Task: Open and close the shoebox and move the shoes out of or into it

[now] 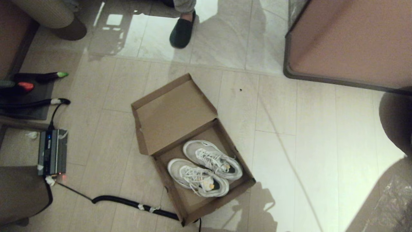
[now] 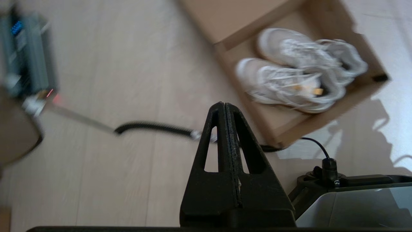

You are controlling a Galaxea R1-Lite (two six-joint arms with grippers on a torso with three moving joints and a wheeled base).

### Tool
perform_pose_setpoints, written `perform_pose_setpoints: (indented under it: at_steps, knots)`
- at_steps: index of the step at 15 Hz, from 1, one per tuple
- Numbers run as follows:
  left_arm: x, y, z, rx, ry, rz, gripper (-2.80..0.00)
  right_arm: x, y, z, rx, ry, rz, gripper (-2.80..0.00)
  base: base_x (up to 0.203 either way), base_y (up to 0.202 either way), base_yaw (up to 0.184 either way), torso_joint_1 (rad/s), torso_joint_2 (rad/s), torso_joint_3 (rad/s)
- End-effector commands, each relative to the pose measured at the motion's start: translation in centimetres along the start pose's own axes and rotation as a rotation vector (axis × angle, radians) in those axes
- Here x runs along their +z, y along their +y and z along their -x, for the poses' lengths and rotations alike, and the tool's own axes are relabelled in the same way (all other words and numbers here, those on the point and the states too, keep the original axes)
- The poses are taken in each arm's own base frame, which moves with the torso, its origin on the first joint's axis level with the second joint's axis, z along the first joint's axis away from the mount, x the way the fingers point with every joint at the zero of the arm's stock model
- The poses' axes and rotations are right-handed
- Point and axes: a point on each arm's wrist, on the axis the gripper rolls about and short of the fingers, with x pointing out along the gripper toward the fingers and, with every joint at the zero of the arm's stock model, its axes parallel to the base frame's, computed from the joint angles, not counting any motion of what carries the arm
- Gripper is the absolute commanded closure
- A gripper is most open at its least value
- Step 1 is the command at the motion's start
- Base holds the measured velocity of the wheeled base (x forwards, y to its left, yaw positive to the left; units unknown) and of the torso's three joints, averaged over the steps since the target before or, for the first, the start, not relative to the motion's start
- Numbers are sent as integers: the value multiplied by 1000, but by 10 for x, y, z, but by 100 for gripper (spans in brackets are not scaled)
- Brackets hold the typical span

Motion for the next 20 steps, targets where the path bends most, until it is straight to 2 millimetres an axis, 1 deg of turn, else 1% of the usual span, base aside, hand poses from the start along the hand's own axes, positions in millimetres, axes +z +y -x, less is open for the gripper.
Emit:
perform_pose_setpoints:
  at_steps: [1,2,20]
  knots:
    - [0,0,0,0,0,0,0,0,0,0,1,2,1,0,0,-10,132,2,5,0]
    - [0,0,0,1,0,0,0,0,0,0,2,0,-1,0,-2,-4,98,2,2,3]
    - [0,0,0,6,0,12,0,0,0,0,2,2,-16,0,0,0,0,0,0,0]
